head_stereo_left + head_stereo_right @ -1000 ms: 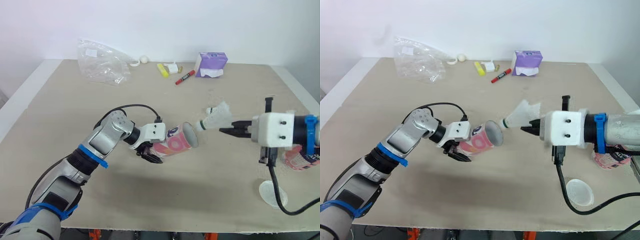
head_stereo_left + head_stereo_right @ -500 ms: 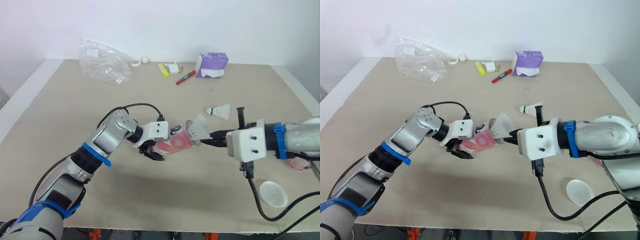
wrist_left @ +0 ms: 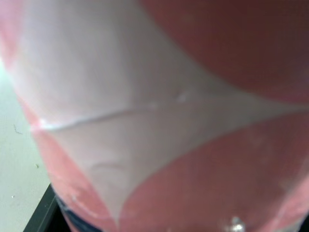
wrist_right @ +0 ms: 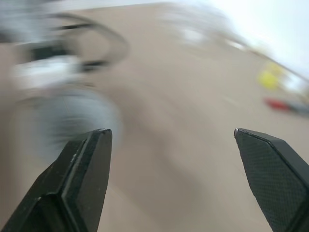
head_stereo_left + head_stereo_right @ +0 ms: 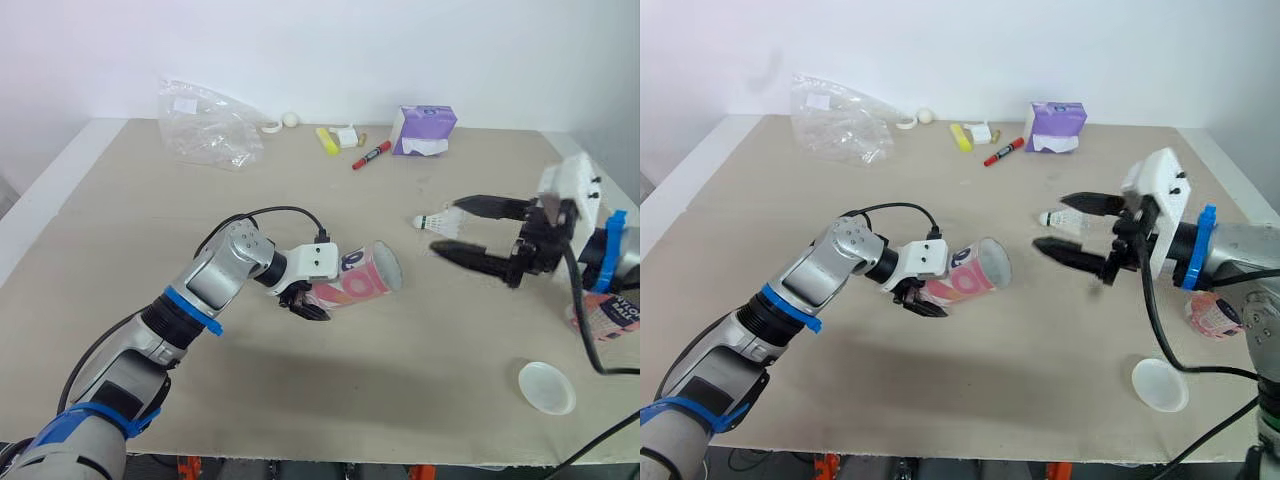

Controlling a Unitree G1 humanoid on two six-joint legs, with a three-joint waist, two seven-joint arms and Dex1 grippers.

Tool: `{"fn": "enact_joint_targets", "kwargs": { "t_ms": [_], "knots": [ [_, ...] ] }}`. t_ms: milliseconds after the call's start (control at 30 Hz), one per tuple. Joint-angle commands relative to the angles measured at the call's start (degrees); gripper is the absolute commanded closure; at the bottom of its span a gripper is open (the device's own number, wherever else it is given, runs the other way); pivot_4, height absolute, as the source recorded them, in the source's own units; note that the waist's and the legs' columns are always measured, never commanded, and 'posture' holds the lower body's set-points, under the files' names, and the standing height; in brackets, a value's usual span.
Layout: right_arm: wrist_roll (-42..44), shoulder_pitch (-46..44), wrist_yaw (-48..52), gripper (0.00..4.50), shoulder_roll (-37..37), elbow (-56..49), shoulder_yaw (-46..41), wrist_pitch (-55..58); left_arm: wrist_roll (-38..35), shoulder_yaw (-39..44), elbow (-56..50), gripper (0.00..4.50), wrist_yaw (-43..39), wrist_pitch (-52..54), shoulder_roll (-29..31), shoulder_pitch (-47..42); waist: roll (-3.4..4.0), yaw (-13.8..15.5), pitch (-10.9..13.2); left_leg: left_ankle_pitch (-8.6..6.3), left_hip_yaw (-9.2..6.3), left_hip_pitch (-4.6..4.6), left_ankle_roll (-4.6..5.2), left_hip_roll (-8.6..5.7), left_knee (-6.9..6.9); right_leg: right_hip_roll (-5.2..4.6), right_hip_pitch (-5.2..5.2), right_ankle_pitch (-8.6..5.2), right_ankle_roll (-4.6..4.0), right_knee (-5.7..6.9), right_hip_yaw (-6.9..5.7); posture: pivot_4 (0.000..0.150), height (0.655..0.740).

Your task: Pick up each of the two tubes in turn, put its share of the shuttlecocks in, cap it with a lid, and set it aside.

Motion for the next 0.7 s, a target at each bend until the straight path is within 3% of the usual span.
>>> {"fn": "enact_joint_targets", "kwargs": {
  "t_ms": [33, 300, 700],
  "knots": [
    [-7.05, -1.78, -7.37, 0.03, 4.92, 11.37, 1.27, -5.27, 0.43, -0.36, -0.7, 1.54, 0.34, -0.35, 0.17, 0.5, 0.02, -0.04, -0.01, 0.01, 0.03, 0.01, 0.01, -0.01, 0.0, 0.01, 0.0, 0.02, 0.02, 0.0, 0.02, 0.15, 0.74],
    [-17.84, -11.92, -8.16, 0.03, 10.62, 36.25, 6.63, -19.26, 0.28, -0.37, -1.29, 1.54, 0.15, -0.08, 0.37, 0.64, 0.23, -0.23, -0.06, 0.03, 0.23, 0.01, 0.03, -0.04, -0.01, 0.02, -0.08, 0.07, 0.12, 0.0, 0.21, 0.15, 0.74],
    [-21.96, -19.27, -5.85, 0.03, 15.14, 46.54, 9.39, -22.77, 0.04, -0.2, -2.8, 1.54, 0.47, 1.13, 0.85, 1.84, 0.23, -0.3, -0.07, 0.02, 0.26, 0.03, 0.05, -0.02, -0.01, 0.03, -0.07, 0.08, 0.15, -0.01, 0.25, 0.15, 0.74]
  ]
}}
